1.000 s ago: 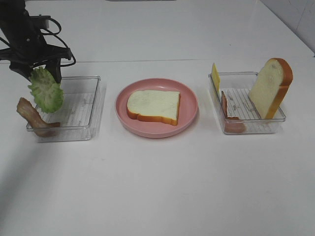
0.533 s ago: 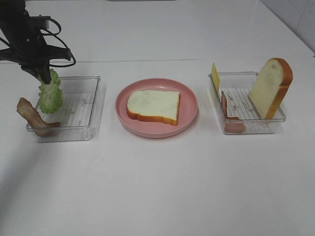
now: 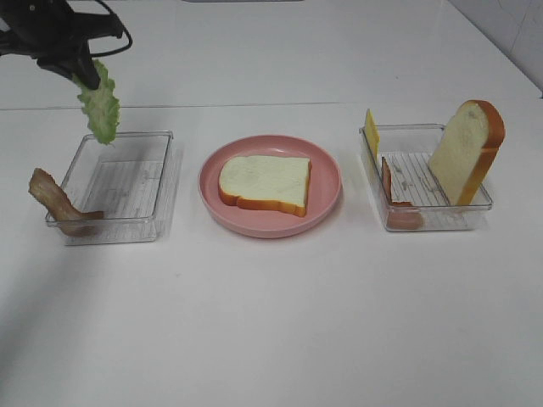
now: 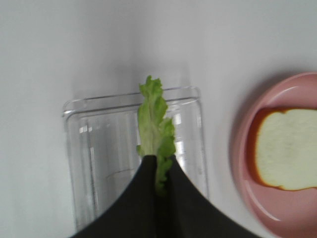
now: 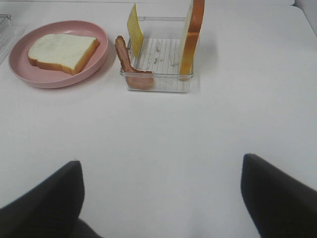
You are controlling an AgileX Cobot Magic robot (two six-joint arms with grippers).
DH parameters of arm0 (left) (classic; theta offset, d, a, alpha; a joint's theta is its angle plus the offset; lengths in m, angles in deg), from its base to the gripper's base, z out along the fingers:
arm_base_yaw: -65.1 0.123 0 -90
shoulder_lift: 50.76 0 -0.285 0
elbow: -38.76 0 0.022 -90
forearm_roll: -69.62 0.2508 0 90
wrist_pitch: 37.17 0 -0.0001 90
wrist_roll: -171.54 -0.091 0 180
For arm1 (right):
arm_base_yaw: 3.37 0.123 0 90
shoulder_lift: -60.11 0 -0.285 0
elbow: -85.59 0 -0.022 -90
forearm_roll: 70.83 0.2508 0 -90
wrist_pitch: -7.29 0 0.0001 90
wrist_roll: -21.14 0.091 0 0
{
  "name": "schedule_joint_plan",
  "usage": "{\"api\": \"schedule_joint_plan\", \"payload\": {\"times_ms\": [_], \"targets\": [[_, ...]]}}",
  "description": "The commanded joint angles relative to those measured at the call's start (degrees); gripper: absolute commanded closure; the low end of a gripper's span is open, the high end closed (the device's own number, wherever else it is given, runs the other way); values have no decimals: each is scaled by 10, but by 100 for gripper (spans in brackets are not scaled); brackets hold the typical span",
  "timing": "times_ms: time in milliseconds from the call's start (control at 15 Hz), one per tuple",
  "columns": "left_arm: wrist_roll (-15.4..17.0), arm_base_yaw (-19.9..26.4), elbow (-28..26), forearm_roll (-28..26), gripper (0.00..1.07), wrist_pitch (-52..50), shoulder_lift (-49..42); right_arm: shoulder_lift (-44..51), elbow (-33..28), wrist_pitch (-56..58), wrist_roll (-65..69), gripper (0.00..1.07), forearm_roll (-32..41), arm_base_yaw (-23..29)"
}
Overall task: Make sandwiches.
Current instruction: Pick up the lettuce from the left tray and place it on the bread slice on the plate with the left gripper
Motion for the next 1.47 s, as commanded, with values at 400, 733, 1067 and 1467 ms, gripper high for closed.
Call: {"api": "schedule_joint_plan", "payload": {"times_ms": [400, 733, 1067, 1467], "targets": [[-178, -29, -1, -347, 107, -70, -6, 8, -1, -5, 1, 25, 2, -4], [-229, -101, 0, -425, 107, -99, 48, 8, -1, -5, 1, 25, 2, -4], [-229, -139, 0, -454, 107, -79, 128, 8, -1, -5, 1, 25, 2, -4], [-241, -142, 1, -446, 107, -54, 167, 8, -1, -5, 1, 25, 2, -4]]}}
